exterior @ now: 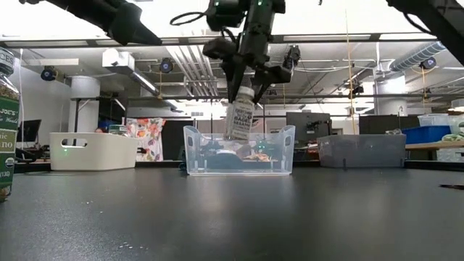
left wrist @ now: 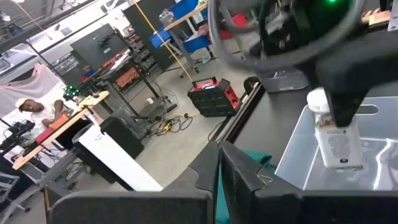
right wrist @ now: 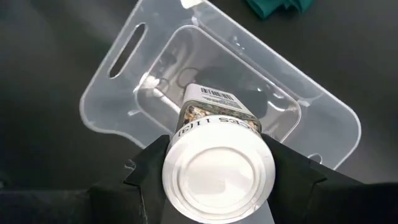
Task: Sort spices by type
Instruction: Put the top white spice into the transparent bin
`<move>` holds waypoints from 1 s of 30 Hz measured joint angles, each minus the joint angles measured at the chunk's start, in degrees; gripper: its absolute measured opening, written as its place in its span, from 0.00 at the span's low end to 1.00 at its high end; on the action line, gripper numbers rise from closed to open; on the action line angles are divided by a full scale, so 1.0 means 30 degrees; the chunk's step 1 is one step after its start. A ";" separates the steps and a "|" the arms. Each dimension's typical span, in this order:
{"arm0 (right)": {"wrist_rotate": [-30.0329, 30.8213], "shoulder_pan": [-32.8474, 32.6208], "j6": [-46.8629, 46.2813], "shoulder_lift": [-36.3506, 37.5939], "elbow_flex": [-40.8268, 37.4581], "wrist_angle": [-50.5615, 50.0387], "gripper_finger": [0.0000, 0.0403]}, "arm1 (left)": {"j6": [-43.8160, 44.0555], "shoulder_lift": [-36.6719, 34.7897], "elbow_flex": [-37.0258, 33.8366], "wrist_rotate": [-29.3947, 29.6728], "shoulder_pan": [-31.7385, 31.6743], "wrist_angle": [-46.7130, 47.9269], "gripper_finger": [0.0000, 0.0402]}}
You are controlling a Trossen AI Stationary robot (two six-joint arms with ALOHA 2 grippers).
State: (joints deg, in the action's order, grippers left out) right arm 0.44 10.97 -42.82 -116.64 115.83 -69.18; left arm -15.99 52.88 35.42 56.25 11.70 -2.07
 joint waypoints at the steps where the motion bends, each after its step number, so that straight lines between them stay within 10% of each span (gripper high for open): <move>1: 0.0096 0.0004 -0.0011 -0.0201 0.0050 0.0019 0.50 | 0.0042 0.0035 0.0000 0.0028 0.0000 0.0000 0.00; 30: 0.1052 -0.0076 0.1327 -0.1872 -0.0060 -0.0103 0.53 | -0.0088 0.0378 0.0000 0.0075 0.0000 -0.0007 0.00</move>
State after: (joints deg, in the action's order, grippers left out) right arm 3.60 10.74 -38.83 -122.26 115.66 -69.49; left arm -16.25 54.02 35.42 56.47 11.70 -2.09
